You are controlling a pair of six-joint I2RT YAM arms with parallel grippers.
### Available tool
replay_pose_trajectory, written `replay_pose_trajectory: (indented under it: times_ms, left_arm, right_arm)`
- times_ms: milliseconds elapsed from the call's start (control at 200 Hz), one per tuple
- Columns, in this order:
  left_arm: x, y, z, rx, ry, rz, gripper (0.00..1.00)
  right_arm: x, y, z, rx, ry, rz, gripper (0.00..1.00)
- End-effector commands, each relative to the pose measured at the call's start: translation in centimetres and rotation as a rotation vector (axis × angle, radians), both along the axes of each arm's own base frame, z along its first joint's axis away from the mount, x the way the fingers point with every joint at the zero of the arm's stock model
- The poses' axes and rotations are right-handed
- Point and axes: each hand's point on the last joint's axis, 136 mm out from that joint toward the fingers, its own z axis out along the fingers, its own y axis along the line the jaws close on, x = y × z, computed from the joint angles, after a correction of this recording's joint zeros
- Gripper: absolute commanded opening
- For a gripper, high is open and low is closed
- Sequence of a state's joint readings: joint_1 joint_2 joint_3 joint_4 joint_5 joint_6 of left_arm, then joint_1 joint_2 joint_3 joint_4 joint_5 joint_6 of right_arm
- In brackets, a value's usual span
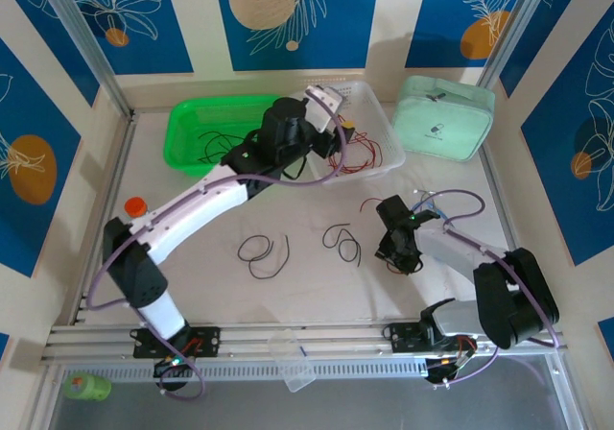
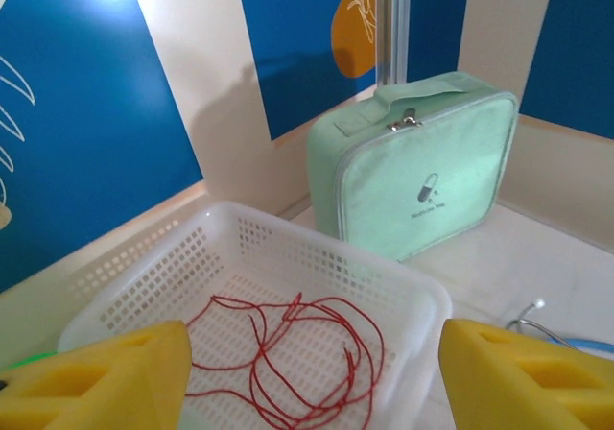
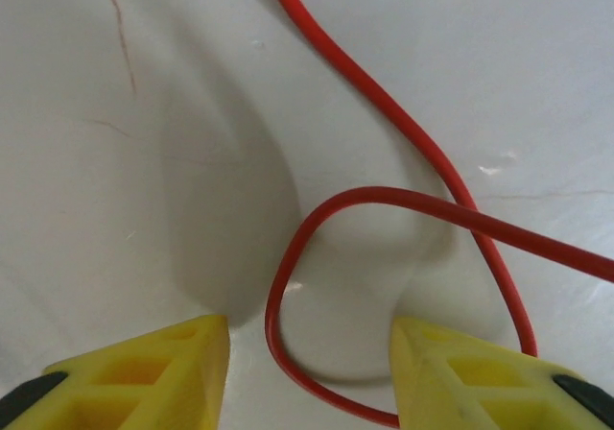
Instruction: Untangle the cables
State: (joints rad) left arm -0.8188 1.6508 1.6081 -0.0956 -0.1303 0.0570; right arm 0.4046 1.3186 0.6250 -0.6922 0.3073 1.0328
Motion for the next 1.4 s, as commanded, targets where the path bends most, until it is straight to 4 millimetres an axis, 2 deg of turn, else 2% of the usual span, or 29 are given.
replay_pose_trajectory:
  times_ms: [0,65,340,425,500,580,720,925,1161,1396]
  left_arm:
    - [-1.6,0.6,-4.2,0.063,0.109,-0.013,0.68]
    - [-2.3,1.5,-4.5,0.066,0.122,-0.001,0.68]
    - [-4.2,4.4,-5.8,0.069,0.165,0.044,0.68]
    - [-4.8,5.1,-5.9,0.063,0.178,0.05,0.68]
    - [-5.3,5.7,-5.7,0.052,0.184,0.054,0.67]
    - [-6.0,6.3,-5.6,0.045,0.19,0.056,0.67]
    - [-6.9,7.2,-5.5,0.034,0.201,0.057,0.67]
    - [-8.1,7.9,-5.8,0.015,0.229,0.04,0.67]
    - [-9.6,8.0,-5.8,-0.009,0.241,-0.017,0.67]
    - [-11.6,6.0,-6.3,-0.007,0.241,-0.14,0.66]
  right_arm:
    - [-0.4,0.4,-0.4,-0.002,0.022,0.016,0.45]
    - [-0.3,0.4,-0.4,-0.006,0.022,0.018,0.41]
    - [0.0,1.1,-0.3,0.007,0.026,0.052,0.0]
    - [0.3,1.6,0.0,0.033,0.012,0.075,0.0]
    - [0.8,2.2,1.2,0.059,-0.02,0.112,0.0]
    - [1.5,2.9,3.7,0.082,-0.08,0.161,0.0]
    - [2.6,4.3,10.1,0.158,-0.242,0.276,0.0]
    - [2.2,6.9,19.2,0.317,-0.433,0.479,0.0]
    - [2.8,9.4,27.3,0.426,-0.595,0.649,0.0]
    - [4.2,11.1,33.5,0.519,-0.732,0.715,0.0]
